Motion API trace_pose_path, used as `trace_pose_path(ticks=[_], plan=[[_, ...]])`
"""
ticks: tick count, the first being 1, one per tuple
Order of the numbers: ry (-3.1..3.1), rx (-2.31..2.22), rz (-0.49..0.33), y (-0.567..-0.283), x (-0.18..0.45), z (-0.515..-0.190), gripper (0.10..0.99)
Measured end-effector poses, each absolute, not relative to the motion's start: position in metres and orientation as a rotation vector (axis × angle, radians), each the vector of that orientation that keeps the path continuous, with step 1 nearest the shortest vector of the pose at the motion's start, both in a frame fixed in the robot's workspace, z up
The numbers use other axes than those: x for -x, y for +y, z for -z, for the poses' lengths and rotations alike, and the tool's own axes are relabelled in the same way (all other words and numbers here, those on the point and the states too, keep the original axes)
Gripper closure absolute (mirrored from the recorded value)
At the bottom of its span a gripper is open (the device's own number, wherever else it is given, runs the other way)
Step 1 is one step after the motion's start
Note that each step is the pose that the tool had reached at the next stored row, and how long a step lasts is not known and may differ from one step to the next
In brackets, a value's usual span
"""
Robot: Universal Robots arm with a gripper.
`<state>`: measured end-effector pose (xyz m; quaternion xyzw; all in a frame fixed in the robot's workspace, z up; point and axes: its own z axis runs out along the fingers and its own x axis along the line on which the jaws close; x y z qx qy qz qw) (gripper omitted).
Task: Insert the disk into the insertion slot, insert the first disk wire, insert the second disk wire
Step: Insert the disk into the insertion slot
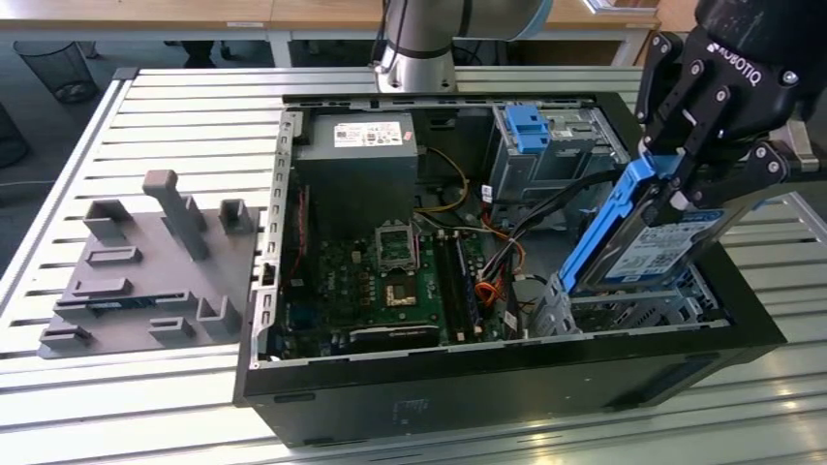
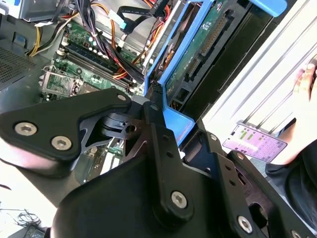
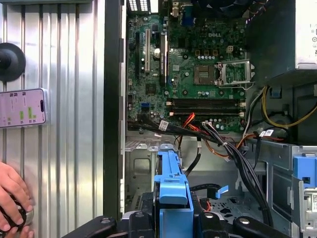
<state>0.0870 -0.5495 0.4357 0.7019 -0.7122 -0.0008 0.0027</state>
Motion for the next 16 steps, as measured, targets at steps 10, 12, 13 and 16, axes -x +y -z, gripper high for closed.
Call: trace_pose_path(ticks=[10, 12, 13, 16], plan=[[-2.234, -2.201, 0.003, -0.5495, -0.0870, -0.4301, 0.718], [-2.234, -2.201, 0.003, -0.5495, -0.0870, -0.4290, 0.718], [-2.234, -2.201, 0.003, -0.5495, -0.0870, -0.4284, 0.718], [-2.234, -2.201, 0.003, -0.5495, -0.0870, -0.4266, 0.718]])
